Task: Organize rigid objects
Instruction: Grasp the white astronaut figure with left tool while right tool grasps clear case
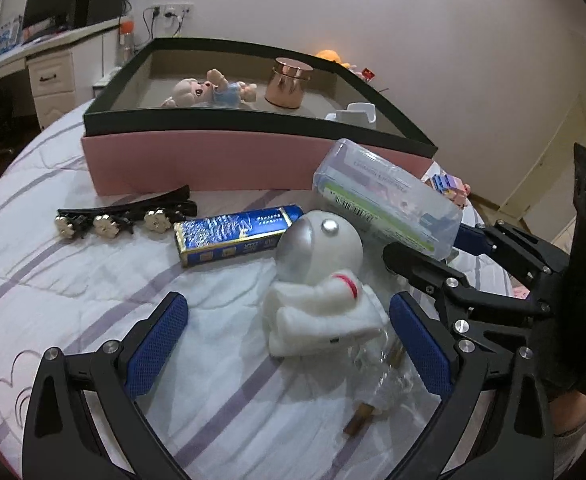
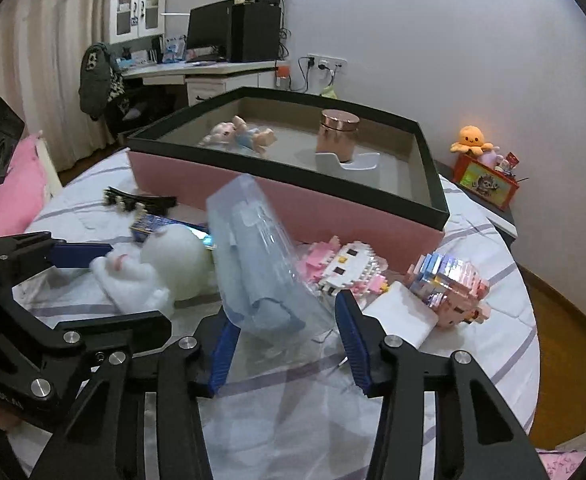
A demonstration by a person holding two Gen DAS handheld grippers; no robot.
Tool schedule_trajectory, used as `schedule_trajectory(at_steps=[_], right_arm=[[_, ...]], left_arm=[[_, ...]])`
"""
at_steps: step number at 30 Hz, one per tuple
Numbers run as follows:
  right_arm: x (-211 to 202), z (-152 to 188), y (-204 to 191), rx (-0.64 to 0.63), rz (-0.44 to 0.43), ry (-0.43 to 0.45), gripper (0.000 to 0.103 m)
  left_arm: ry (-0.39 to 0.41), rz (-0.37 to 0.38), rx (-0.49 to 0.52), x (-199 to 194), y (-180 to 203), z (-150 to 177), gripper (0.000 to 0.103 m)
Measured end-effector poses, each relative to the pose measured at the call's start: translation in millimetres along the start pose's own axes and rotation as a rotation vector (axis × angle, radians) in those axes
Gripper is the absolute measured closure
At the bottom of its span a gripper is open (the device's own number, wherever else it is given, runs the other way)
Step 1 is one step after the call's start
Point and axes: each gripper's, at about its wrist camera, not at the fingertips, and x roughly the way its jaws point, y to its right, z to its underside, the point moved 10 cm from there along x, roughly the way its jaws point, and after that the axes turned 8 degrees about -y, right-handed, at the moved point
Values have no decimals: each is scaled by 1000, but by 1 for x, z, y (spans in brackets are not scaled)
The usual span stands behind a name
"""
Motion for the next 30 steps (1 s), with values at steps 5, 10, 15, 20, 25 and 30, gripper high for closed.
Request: schedule_trajectory(at_steps=[5, 10, 15, 20, 25, 30], right_arm=[[1, -8, -6, -58, -39, 15, 54], [0, -11, -15, -104, -40, 11, 54], [8, -15, -24, -113, -47, -4, 54], [15, -19, -27, -87, -55, -20, 65], [-1, -16, -19, 15, -144, 8, 68], [-17, -17, -21, 33, -165, 36, 68]], left_arm=[[-19, 62, 23, 6, 8, -7, 42], [-8, 96, 35, 0, 9, -3, 42], [18, 60, 56, -12, 3, 1, 42], [24, 61, 44, -16, -3, 3, 42], [45, 51, 48, -25, -7, 4, 42], [75, 40, 50, -39, -13, 4, 42]])
